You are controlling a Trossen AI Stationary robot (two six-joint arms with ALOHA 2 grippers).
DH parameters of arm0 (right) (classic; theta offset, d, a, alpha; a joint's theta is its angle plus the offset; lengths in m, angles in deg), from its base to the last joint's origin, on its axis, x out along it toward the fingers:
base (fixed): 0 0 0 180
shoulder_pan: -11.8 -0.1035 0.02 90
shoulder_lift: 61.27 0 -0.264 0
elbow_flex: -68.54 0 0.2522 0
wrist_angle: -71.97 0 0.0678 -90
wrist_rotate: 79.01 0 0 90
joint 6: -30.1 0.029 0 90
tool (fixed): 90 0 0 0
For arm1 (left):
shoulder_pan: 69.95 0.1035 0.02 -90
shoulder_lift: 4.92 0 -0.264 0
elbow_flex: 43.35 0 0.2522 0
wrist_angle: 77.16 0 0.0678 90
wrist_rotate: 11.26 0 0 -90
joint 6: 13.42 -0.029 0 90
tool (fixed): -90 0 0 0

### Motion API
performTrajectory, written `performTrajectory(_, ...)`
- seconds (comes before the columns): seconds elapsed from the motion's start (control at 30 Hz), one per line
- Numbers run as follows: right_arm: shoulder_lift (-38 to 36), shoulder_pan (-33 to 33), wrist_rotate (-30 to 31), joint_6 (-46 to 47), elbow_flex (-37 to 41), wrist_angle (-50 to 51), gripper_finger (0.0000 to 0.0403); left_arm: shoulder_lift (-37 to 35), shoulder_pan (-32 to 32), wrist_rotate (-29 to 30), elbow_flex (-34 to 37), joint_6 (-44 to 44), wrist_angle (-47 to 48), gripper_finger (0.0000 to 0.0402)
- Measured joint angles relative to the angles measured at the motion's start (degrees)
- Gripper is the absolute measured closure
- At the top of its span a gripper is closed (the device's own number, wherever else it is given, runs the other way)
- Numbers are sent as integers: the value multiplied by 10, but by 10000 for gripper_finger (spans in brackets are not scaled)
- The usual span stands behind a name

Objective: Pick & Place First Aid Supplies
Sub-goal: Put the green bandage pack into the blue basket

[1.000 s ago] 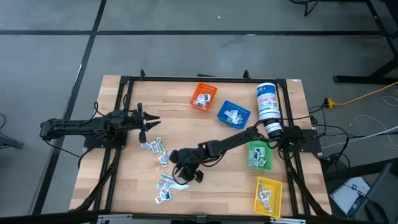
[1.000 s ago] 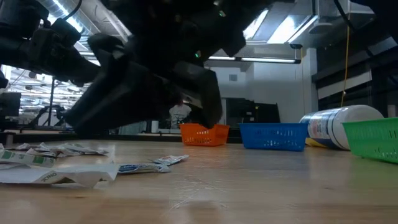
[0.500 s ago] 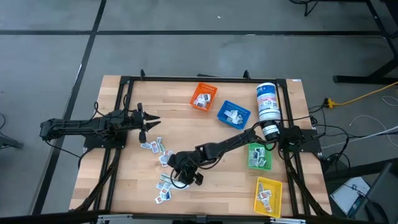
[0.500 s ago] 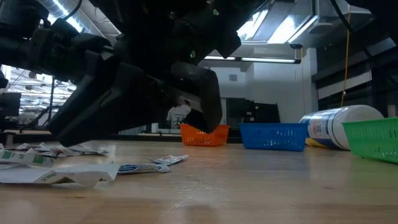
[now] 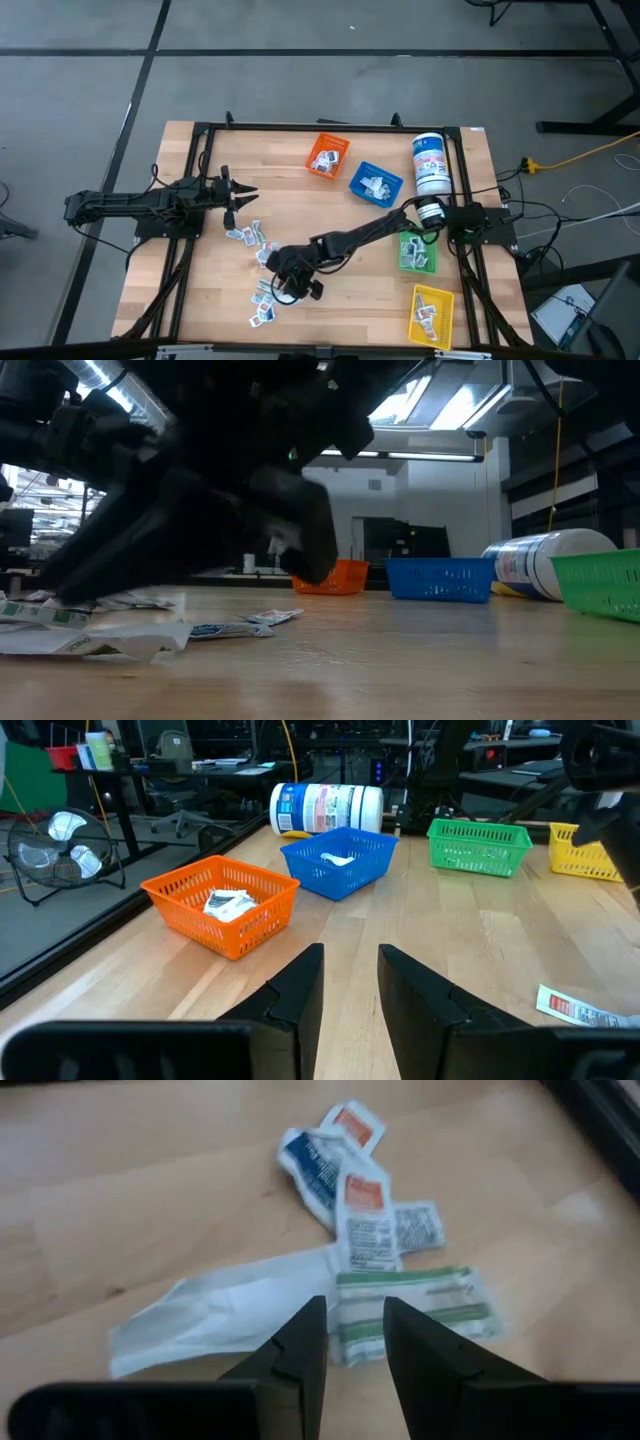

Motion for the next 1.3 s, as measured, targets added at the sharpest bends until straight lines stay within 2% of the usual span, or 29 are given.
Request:
performTrajectory(0.27, 48, 0, -21, 4, -78, 50, 301, 0, 0, 0, 0, 0, 0, 309)
performTrajectory(0.4, 50, 0, -17, 4, -85, 60, 306, 0, 0, 0, 0, 0, 0, 310)
performTrajectory(0.5, 50, 2, -5, 12, -85, 61, 324, 0, 0, 0, 0, 0, 0, 311)
performTrajectory(0.73, 50, 8, -4, 17, -85, 74, 396, 0, 0, 0, 0, 0, 0, 309)
performTrajectory(0.93, 50, 12, -1, 40, -85, 86, 394, 0, 0, 0, 0, 0, 0, 309)
performTrajectory(1.07, 48, 13, 26, 52, -86, 102, 398, 0, 0, 0, 0, 0, 0, 309)
performTrajectory(1.3, 32, 19, 41, 116, -86, 139, 400, 0, 0, 0, 0, 0, 0, 309)
